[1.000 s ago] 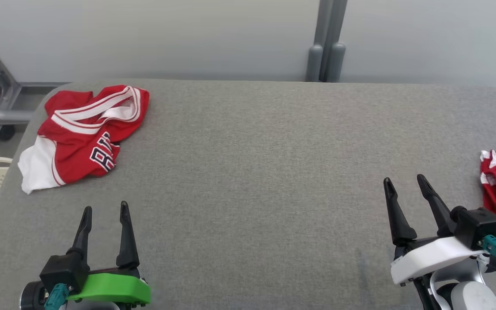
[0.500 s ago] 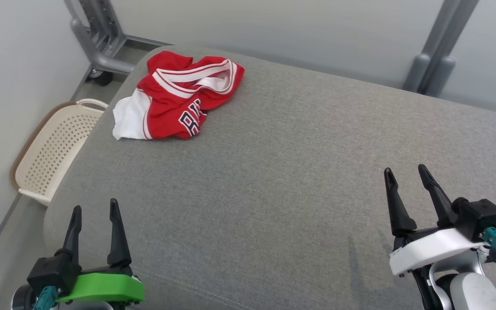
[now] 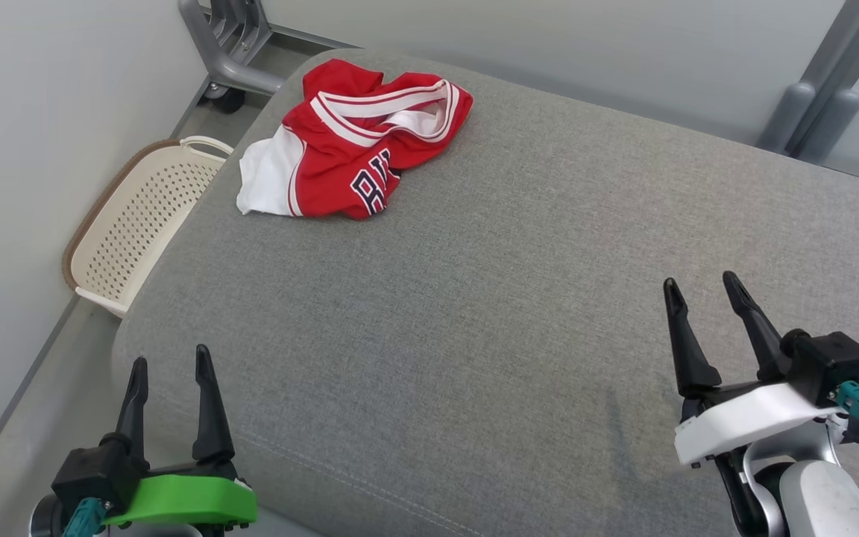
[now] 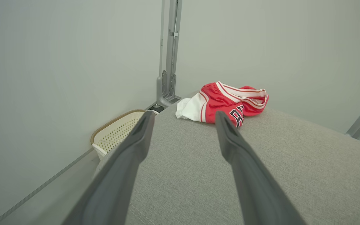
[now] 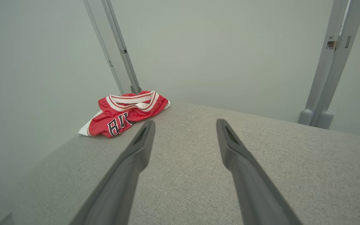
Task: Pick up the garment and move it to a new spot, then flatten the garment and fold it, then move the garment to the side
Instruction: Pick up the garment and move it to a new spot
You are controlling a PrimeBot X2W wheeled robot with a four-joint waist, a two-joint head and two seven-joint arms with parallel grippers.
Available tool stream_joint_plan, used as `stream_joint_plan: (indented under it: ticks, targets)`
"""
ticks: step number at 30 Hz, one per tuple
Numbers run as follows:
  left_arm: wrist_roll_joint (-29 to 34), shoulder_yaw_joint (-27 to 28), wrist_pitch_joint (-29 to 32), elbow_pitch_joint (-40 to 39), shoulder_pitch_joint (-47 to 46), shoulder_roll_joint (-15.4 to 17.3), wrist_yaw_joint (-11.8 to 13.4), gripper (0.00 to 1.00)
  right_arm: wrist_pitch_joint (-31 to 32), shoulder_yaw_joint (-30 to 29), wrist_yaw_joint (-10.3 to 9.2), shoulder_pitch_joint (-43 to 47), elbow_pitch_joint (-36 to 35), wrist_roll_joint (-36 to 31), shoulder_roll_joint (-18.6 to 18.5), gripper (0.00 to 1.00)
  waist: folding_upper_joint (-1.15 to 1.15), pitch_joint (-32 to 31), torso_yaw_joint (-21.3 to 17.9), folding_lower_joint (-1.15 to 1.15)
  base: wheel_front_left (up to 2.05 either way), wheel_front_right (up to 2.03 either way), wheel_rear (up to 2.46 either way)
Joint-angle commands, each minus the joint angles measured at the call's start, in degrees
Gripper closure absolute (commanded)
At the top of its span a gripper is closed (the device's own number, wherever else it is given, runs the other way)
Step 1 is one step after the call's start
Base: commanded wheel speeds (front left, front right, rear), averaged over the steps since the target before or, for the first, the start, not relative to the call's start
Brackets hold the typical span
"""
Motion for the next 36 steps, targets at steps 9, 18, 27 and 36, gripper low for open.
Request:
stream_joint_plan:
  ticks: [9, 18, 27, 36]
  targets:
    - [-0.1, 0.5, 1.3, 0.8, -9.8, 3.5, -2.6, 0.0, 1.0, -1.1, -0.06, -1.4, -2.7, -2.0, -0.2, 0.0, 0.0, 2.9, -3.4, 0.0, 0.0, 0.0, 0.0]
    - [-1.5, 1.2, 9.3, 7.0, -30.0, 10.7, -7.3, 0.0, 3.5, -0.3, -0.06, -7.2, -6.5, -5.2, -0.2, 0.0, 0.0, 11.2, -10.3, 0.0, 0.0, 0.0, 0.0]
    - [-2.6, -0.1, 15.1, 19.0, -44.6, 15.5, -9.9, 0.0, 5.7, 1.8, -0.07, -12.4, -9.1, -7.4, -0.5, 0.0, 0.0, 21.3, -17.2, 0.0, 0.0, 0.0, 0.0]
    - [-1.4, -0.6, 16.0, 37.0, -56.5, 18.1, -9.0, 0.0, 6.7, 3.2, -0.06, -15.6, -12.6, -8.1, -1.2, 0.0, 0.0, 30.6, -21.9, 0.0, 0.0, 0.0, 0.0]
